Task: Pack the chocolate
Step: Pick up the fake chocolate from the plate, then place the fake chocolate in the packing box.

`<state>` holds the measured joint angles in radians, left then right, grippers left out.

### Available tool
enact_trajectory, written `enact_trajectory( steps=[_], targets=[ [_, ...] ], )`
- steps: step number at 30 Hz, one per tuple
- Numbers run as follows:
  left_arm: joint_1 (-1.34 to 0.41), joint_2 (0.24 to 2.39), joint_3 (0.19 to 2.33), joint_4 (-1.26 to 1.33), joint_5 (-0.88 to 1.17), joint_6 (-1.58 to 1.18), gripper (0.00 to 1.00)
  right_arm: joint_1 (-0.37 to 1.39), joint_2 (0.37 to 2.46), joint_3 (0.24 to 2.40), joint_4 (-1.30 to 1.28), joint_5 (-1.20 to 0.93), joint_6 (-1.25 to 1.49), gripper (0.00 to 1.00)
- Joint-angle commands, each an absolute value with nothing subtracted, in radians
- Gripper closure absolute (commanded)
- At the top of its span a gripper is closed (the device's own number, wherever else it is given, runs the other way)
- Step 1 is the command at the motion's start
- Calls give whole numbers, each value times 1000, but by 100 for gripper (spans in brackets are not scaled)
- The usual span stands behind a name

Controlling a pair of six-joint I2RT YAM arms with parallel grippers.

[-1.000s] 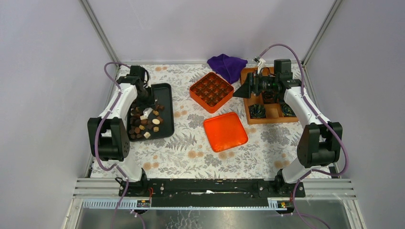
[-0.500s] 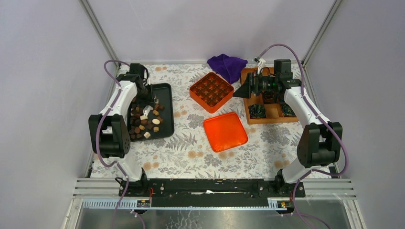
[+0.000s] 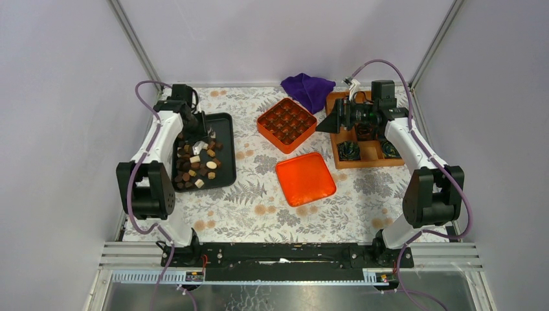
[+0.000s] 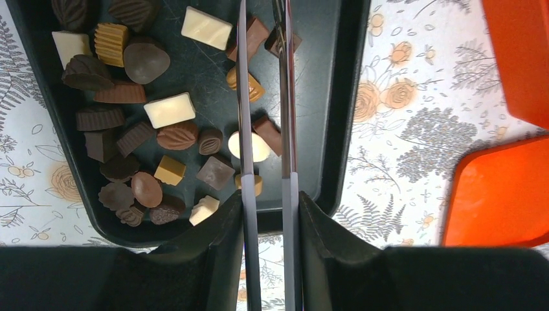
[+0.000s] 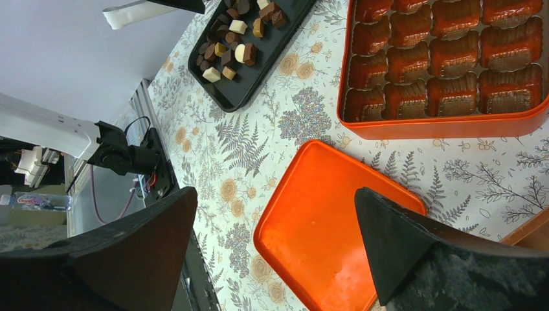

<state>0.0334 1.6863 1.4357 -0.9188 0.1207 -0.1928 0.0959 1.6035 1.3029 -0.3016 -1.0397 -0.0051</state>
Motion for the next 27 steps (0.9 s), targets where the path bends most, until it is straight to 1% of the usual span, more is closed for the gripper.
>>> enact_trajectory(
  steps=[1, 4, 7, 10, 13, 19, 23, 27],
  targets=[
    [42, 1606, 1457, -901, 163, -231, 100, 92, 1602, 1309, -270, -1069, -6, 0],
    [42, 1567, 1447, -899, 216, -260, 100, 92, 1603, 1308, -266, -1073, -6, 0],
    [31, 1527, 1433, -867, 325, -296, 100, 92, 1606, 1309, -264, -1078, 18, 0],
    [7, 1487, 1406, -778, 442, -363, 100, 92, 1611, 1313, -271, -1078, 8, 0],
    [-65, 1485, 1394, -686, 485, -432, 100, 92, 1613, 1315, -285, -1060, -10, 0],
    [-212, 1556, 1428, -513, 436, -536, 100, 92, 1611, 1319, -300, -1040, -44, 0],
    [-306, 1666, 1538, -517, 314, -507, 100, 92, 1605, 1315, -298, -1035, -46, 0],
    [-365, 1776, 1660, -538, 206, -457, 100, 92, 1599, 1309, -293, -1032, -44, 0]
  ],
)
